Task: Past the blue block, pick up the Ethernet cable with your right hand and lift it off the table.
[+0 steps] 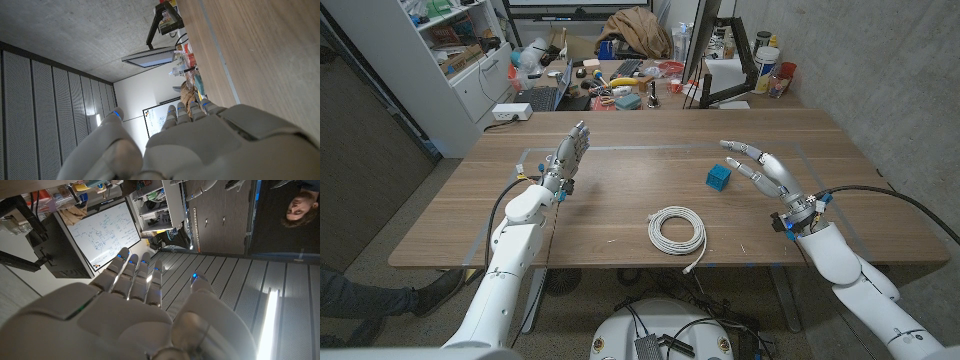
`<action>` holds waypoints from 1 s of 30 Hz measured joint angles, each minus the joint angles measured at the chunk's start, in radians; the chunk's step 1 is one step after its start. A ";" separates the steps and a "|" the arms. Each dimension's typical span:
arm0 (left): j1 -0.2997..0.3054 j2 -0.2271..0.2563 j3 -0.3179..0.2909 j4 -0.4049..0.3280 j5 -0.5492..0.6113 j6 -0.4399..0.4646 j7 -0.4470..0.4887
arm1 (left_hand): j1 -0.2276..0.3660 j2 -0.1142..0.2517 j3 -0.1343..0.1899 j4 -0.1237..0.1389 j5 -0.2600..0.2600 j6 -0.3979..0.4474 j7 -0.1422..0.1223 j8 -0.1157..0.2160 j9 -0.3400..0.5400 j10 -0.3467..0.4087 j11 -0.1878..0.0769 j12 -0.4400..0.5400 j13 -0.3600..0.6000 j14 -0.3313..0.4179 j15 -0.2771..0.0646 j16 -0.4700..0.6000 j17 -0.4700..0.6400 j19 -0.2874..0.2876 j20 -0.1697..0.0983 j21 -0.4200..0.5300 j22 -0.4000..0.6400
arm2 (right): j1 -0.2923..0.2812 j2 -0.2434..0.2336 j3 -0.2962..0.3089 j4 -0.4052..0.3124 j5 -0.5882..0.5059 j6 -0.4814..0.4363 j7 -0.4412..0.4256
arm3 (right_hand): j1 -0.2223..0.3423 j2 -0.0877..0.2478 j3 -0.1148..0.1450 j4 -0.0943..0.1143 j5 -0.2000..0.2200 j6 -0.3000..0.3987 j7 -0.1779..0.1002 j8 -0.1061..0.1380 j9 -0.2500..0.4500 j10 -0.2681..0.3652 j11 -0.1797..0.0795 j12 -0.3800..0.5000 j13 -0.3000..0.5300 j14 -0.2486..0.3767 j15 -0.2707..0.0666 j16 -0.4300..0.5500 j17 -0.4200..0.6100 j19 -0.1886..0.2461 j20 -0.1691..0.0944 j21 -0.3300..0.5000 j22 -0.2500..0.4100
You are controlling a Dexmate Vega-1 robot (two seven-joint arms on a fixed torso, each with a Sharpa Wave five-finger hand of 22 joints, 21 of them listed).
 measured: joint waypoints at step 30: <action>-0.003 0.003 -0.001 0.000 -0.001 0.006 -0.004 | 0.005 0.005 -0.008 0.000 0.000 0.000 0.000 0.000 0.000 0.000 0.000 0.000 0.000 0.000 0.000 0.000 0.000 0.000 0.000 -0.004 0.000 | -0.056 -0.045 0.010 -0.099 -0.217 -0.049 -0.117 | 0.000 0.000 0.000 0.000 0.007 0.000 0.000 0.000 0.000 0.005 -0.005 0.000 0.000 0.004 0.004 -0.003 0.000 0.003 -0.004 -0.019 0.004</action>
